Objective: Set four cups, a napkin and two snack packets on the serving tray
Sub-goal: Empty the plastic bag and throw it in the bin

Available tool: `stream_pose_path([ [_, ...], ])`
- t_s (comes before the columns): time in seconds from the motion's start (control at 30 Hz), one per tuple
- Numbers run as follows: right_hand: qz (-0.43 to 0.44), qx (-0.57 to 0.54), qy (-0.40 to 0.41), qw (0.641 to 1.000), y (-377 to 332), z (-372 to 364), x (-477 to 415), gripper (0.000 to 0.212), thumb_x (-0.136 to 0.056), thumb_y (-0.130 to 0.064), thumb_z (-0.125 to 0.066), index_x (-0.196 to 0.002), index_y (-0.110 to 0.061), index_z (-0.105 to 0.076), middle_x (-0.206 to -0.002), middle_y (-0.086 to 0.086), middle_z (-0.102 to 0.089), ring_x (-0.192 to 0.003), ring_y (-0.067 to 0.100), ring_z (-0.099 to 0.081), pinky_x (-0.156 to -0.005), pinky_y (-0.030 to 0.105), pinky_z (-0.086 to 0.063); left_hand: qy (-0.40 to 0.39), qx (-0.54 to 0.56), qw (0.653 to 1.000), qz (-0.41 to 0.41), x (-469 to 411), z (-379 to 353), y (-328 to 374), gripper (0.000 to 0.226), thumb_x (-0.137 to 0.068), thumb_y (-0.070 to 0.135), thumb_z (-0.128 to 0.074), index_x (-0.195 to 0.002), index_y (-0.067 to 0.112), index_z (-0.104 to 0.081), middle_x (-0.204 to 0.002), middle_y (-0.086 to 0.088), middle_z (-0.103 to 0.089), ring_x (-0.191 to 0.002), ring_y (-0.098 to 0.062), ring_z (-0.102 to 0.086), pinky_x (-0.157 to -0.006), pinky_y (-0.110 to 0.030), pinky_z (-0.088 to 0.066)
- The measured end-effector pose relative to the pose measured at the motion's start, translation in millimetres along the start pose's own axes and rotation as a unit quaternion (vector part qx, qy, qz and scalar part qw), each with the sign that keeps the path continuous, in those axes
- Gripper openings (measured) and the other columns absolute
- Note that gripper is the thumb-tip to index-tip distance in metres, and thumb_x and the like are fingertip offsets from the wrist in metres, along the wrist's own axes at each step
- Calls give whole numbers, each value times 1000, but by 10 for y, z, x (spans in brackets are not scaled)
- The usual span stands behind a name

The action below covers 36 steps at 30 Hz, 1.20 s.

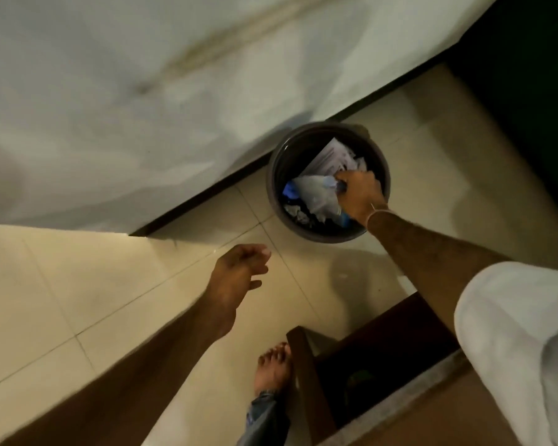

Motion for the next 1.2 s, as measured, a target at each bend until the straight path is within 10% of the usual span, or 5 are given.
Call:
stream_pose_path([
  [0.43,-24,55,-54,997,263,-853,-501,39,-97,-17,-56,-134,-6,-54,-126,31,-61,-114,49,-59,-96,53,-50,-44,-46,997,-31,-662,-309,-166,20,-93,28,-68,-112,25,-68,-112,3,-73,-101,-16,-69,-86,-33,-56],
  [0.73,-9,-26,-59,998,164,-238,-81,103,-77,-47,-80,-154,-11,-22,-157,19,-34,-139,41,-39,-113,50,-38,-15,-167,982,-84,-494,-322,-47,14,-90,30,-70,-104,29,-67,-103,5,-72,-96,-13,-68,-81,-31,-54],
  [0.9,10,-34,-23,999,14,353,507,90,-82,-45,-74,-153,-14,-28,-157,16,-34,-139,40,-37,-113,50,-39,-19,-225,964,-139,-88,-503,322,17,-87,34,-72,-102,35,-65,-107,10,-70,-101,-11,-66,-74,-25,-48],
  [1.1,20,-58,36,997,-94,1211,1566,68,-95,-39,-59,-152,-16,-31,-161,13,-29,-139,39,-37,-110,51,-40,-39,-310,913,-264,859,-967,1031,66,-91,25,-71,-148,23,-38,-128,11,-49,-99,5,-53,-64,-3,-45],
  [1.2,10,-94,59,994,-69,1630,2098,63,-96,-41,-55,-151,-18,-35,-162,12,-27,-139,38,-38,-110,52,-39,-37,-395,857,-329,1347,-1210,1309,74,-90,29,-70,-152,18,-31,-152,-6,-42,-133,-14,-45,-99,-18,-45],
])
Point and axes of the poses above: each hand's wrist, its own x-axis away from the middle knuckle, its own z-axis out of the back of the hand, y = z × x, the point moved 1 cm from there along -x, towards the middle knuckle
